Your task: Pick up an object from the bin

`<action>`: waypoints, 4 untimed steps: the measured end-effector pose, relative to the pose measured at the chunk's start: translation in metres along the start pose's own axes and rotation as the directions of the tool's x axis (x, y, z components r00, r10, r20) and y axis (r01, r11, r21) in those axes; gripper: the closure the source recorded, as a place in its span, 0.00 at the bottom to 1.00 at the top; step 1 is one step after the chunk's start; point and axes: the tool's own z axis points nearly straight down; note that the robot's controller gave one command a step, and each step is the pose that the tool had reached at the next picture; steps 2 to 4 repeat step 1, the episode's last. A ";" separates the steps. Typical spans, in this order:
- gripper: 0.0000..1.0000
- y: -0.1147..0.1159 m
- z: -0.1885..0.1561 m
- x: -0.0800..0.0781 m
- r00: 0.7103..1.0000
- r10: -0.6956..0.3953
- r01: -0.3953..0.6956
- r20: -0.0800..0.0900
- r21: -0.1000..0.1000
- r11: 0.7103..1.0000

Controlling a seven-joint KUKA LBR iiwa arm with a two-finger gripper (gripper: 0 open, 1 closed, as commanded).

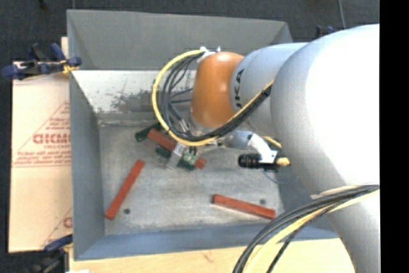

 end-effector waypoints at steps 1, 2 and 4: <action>1.00 0.001 -0.102 -0.003 1.000 -0.005 0.005 0.005 -0.004 1.000; 1.00 0.001 -0.102 -0.003 1.000 -0.005 0.005 0.005 -0.004 1.000; 1.00 0.001 -0.102 -0.003 1.000 -0.005 0.005 0.005 -0.004 1.000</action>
Offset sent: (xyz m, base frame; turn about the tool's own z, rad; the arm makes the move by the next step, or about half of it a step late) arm -0.0001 0.0000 0.0963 0.0000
